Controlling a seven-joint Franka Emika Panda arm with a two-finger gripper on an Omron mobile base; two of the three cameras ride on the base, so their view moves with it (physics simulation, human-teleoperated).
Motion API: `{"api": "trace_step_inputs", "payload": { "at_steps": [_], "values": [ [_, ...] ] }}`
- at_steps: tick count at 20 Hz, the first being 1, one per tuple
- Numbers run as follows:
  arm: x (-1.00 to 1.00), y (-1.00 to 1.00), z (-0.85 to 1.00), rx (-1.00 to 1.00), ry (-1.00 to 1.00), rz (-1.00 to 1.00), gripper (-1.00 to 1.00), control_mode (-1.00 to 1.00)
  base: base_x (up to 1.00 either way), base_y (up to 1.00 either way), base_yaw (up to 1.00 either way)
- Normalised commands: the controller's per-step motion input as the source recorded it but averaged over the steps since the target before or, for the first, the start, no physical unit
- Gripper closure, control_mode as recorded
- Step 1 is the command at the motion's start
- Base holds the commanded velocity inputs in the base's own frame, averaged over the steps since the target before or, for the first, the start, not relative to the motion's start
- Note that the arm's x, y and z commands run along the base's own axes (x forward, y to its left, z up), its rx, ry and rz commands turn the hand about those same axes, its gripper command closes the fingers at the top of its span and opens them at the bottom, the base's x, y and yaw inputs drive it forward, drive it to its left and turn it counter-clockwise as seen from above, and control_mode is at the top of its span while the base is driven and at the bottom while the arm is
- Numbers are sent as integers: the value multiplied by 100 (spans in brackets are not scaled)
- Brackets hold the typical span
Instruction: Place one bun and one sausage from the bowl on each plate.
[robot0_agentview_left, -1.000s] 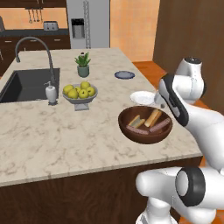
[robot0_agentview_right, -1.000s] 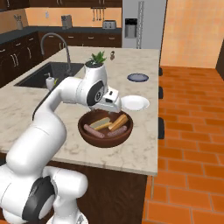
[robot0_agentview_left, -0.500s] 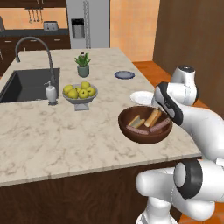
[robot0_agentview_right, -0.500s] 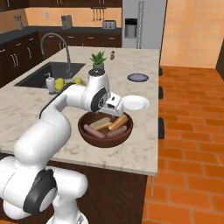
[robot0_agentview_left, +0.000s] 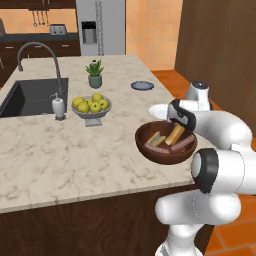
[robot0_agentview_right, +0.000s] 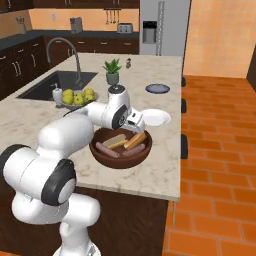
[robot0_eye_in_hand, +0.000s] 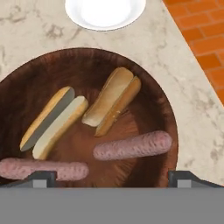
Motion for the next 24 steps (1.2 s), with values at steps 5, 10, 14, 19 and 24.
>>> {"api": "trace_step_inputs", "payload": {
  "at_steps": [5, 10, 14, 19, 24],
  "values": [
    [39, -7, -48, 0, 0, -5, -100, -100, 0, 0, 0],
    [43, 0, -39, 0, 0, -5, -100, -100, 0, 0, 0],
    [42, -6, -27, 0, 0, -4, -100, -100, 0, 0, 0],
    [32, -1, -34, 0, 0, -5, -100, -100, 0, 0, 0],
    [13, -4, -21, -2, 3, -15, -100, -100, 0, 0, 0]
  ]
}}
